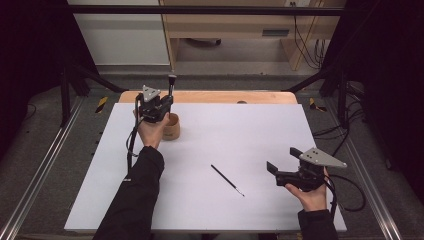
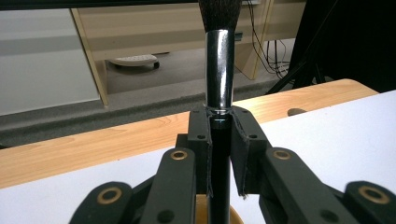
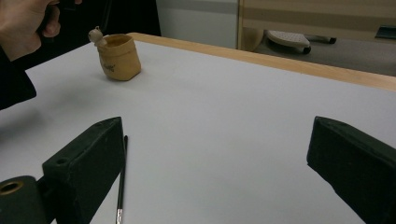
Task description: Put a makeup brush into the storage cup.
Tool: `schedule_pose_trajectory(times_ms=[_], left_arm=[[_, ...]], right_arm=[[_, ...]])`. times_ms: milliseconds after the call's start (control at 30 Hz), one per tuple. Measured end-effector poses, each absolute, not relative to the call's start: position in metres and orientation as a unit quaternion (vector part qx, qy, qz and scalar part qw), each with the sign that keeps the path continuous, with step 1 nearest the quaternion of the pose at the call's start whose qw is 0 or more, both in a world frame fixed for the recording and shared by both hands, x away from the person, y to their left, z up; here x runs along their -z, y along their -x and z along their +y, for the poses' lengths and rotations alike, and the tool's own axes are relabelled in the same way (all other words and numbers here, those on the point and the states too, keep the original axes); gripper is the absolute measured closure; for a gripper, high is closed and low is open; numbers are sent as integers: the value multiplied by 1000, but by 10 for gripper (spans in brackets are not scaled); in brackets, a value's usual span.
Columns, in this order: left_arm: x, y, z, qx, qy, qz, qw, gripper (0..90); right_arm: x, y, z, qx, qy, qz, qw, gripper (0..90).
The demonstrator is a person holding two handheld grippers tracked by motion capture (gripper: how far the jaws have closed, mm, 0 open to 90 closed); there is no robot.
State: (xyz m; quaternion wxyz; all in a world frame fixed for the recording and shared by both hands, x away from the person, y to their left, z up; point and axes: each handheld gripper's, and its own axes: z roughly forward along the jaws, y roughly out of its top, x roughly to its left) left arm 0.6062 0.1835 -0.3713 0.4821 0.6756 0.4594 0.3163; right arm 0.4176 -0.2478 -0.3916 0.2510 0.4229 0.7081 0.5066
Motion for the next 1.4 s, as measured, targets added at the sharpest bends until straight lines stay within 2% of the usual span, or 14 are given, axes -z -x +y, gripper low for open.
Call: schedule_pose_trajectory(times_ms=[1400], left_arm=[[407,-610,182,-312,-691,469,454,787]], right_arm=[[392,-418,-247,-507,-421,709,250,49]])
